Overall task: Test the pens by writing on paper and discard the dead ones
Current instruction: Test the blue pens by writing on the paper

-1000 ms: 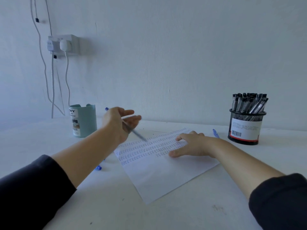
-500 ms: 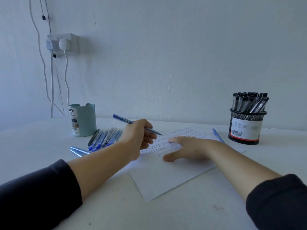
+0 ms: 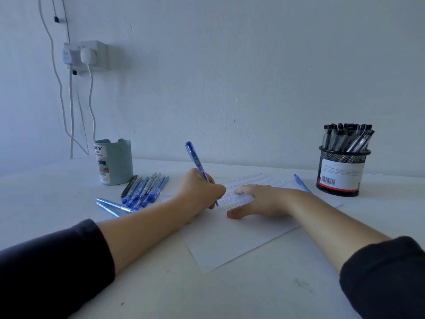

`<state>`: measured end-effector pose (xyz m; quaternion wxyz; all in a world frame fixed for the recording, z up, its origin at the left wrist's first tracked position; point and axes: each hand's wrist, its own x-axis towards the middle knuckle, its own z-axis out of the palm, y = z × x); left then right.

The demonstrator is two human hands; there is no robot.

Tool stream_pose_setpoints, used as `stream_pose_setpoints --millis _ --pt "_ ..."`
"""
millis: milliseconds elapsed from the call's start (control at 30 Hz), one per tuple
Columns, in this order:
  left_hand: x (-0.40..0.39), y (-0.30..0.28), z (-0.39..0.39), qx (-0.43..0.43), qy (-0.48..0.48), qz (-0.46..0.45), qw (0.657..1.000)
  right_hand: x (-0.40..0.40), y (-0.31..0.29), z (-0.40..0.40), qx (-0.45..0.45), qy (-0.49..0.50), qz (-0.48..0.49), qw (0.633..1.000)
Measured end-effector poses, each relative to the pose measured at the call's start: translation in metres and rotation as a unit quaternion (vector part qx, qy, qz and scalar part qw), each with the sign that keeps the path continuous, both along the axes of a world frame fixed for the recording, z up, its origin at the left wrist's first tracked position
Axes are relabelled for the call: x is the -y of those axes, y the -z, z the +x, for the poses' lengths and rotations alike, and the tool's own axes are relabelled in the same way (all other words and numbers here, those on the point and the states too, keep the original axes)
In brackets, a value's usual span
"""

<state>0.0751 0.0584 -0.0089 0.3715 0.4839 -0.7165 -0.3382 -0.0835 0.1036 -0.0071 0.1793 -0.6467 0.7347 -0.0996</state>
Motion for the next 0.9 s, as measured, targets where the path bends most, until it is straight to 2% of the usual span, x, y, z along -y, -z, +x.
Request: stream_pose_setpoints --millis 200,900 --pt "0.0056 0.0025 -0.0007 0.017 -0.024 -0.007 1.000 0.0002 -0.0010 0.0010 0.008 -0.004 -0.001 1.000" --pt "0.0036 0.0045 0.0000 0.033 -0.010 -0.032 0.999 -0.0012 -0.0029 0.0027 -0.001 -0.003 0.005 1.000"
